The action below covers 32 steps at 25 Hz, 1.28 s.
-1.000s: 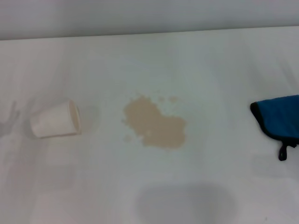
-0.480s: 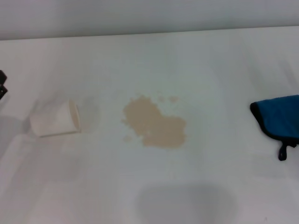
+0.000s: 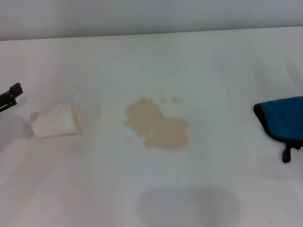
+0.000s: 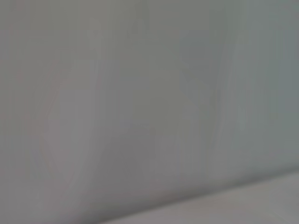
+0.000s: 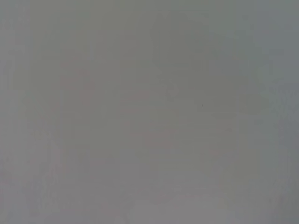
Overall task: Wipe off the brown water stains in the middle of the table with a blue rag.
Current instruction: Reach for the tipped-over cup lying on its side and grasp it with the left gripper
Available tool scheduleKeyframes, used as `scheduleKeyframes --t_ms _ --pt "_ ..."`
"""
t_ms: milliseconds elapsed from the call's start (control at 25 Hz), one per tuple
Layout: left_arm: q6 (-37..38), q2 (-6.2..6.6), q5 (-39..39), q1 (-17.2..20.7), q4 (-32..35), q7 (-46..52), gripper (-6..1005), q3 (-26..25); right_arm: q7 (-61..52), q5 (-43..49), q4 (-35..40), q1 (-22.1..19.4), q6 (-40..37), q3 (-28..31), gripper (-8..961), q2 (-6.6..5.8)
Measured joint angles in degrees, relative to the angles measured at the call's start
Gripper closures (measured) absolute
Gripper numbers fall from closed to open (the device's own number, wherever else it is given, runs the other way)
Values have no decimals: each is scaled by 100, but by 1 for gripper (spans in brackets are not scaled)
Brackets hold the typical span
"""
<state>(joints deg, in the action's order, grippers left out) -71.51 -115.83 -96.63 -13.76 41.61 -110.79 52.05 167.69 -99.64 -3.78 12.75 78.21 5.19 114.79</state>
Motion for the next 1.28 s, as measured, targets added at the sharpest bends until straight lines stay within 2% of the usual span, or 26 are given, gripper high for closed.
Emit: scheduleKeyframes --t_ms 200,320,440,640,880,1120,1280 --pt "-158 109 1648 -54 1303 1395 124 -4 0 -3 1 23 0 0 96 0" --pt "-397 129 2428 -171 1862 1922 124 -1 0 -3 1 34 0 0 96 0" --pt "-769 210 3146 -401 2278 2248 123 -7 0 -3 1 48 0 0 96 0" --pt "-1324 323 3935 -847 2697 2492 123 -10 0 -3 0 74 -47 0 96 0" --pt "-1895 319 4929 -1322 3162 2496 124 19 0 -3 -5 83 -66 0 96 0" --pt "-2277 336 5167 -1606 3184 2211 127 45 0 -8 -51 75 -179 0 96 0" --pt "-2377 298 5525 -1693 3199 2052 156 114 0 -11 -89 73 -168 1 96 0"
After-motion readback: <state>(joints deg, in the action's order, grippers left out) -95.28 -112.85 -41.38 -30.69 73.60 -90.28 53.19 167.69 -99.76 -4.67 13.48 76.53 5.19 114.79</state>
